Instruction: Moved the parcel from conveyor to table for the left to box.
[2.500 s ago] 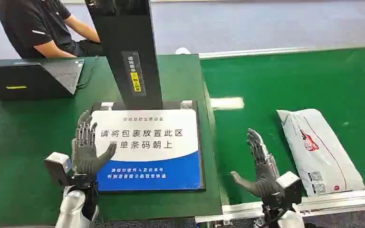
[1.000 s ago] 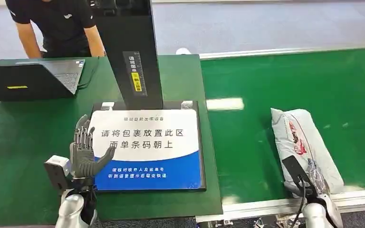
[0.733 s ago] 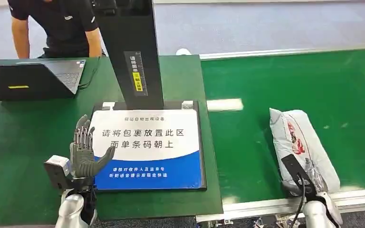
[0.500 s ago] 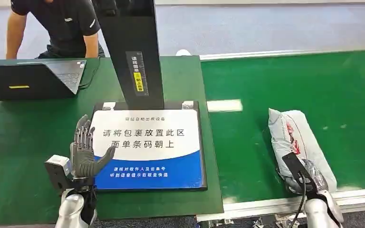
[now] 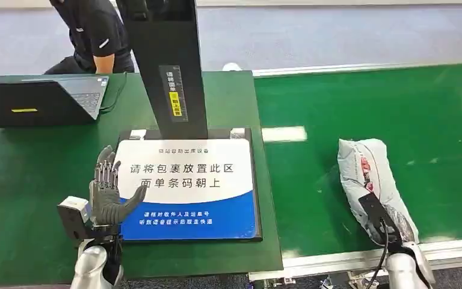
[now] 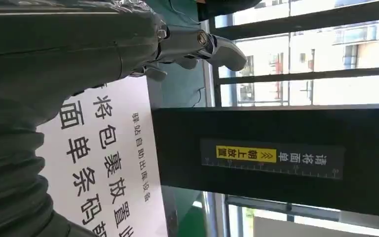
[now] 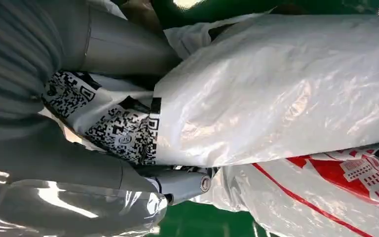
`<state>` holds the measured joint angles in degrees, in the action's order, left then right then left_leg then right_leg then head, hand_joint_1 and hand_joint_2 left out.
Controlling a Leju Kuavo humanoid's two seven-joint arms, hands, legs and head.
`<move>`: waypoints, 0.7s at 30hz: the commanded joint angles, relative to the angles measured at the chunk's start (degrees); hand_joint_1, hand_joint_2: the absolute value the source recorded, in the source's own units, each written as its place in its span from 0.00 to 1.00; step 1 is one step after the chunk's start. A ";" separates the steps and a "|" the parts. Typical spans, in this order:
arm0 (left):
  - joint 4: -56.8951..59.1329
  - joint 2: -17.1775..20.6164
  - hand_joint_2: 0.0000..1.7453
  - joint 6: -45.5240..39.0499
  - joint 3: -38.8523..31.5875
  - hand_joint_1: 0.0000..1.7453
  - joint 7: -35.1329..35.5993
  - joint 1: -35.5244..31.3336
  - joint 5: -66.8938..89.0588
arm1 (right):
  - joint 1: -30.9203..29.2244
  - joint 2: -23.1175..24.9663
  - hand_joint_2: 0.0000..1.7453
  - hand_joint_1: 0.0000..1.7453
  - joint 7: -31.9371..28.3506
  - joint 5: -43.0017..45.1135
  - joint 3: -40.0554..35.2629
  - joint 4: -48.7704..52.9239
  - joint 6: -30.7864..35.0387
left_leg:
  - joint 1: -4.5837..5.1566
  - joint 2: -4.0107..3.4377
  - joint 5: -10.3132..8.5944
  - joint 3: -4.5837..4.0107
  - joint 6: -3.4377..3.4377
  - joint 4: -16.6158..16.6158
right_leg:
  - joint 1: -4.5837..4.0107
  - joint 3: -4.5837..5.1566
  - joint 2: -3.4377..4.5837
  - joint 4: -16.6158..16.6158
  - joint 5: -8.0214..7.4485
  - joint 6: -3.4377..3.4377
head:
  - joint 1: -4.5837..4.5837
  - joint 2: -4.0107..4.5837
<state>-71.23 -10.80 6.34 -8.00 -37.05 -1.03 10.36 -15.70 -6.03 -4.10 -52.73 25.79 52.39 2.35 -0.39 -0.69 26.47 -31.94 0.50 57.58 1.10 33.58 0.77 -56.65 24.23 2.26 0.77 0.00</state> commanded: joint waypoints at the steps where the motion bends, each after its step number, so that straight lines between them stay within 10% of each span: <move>1: -1.29 0.71 1.00 -0.29 -0.06 0.00 0.15 0.65 0.31 | 6.43 7.09 1.00 1.00 -10.45 5.77 -2.35 9.76 5.98 | -0.07 0.08 -0.07 -0.06 -0.08 -0.08 | -0.08 0.06 -0.10 0.06 -0.06 -0.16 | 0.00 0.00; 7: 0.01 0.41 1.00 0.01 0.25 0.00 -0.26 -0.27 0.83 | 11.40 12.17 1.00 1.00 -16.80 4.80 -3.75 27.94 22.19 | 0.03 -0.13 -0.03 -0.30 -0.19 -0.06 | 0.01 0.53 0.09 -0.27 -0.02 -0.33 | -0.02 0.00; 21: 1.16 0.22 1.00 -0.22 0.41 0.00 -0.45 -1.30 0.78 | 13.56 13.18 1.00 1.00 -21.33 3.18 -5.67 32.92 33.02 | 0.07 0.05 -0.10 -0.74 -0.21 -0.06 | 0.06 0.96 -0.04 -0.39 0.02 -0.38 | 0.00 0.00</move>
<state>-72.50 -10.80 6.34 -7.82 -37.73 -0.71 10.99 -3.47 4.61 -22.62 -48.28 21.77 80.74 28.70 -0.32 -0.68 26.39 -32.75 0.34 57.57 1.18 34.57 0.79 -57.03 24.25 2.02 0.77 0.00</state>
